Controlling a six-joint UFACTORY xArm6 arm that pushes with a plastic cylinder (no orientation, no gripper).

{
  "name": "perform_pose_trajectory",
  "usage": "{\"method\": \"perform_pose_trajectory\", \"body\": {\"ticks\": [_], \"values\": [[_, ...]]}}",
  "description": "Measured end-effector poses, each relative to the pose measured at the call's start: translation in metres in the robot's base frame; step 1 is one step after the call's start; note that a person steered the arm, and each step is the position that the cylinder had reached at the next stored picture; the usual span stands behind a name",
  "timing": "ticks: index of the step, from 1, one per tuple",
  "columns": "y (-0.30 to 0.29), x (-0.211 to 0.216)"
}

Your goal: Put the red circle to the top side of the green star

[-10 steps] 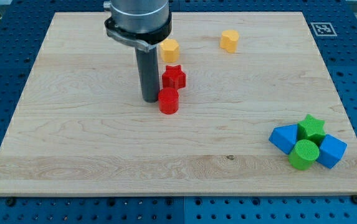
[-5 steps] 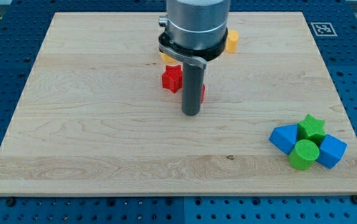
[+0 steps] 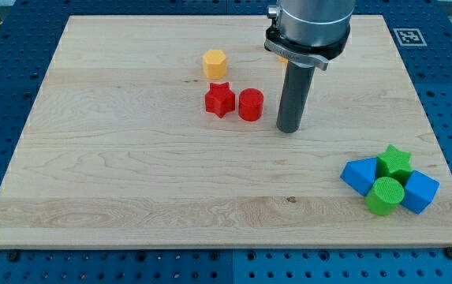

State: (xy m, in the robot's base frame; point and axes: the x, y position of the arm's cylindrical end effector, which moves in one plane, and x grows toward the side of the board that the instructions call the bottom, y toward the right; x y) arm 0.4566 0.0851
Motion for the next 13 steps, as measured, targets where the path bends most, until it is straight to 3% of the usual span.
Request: {"method": "perform_pose_trajectory", "body": {"ticks": [3,4,5,6,8,9,10,11,13], "values": [[-0.073,0.003],[-0.105,-0.054],[-0.066,-0.056],[-0.027,-0.029],[-0.053,-0.003],[0.004,-0.003],[0.018,0.003],[-0.012,0.022],[0.034,0.024]]}}
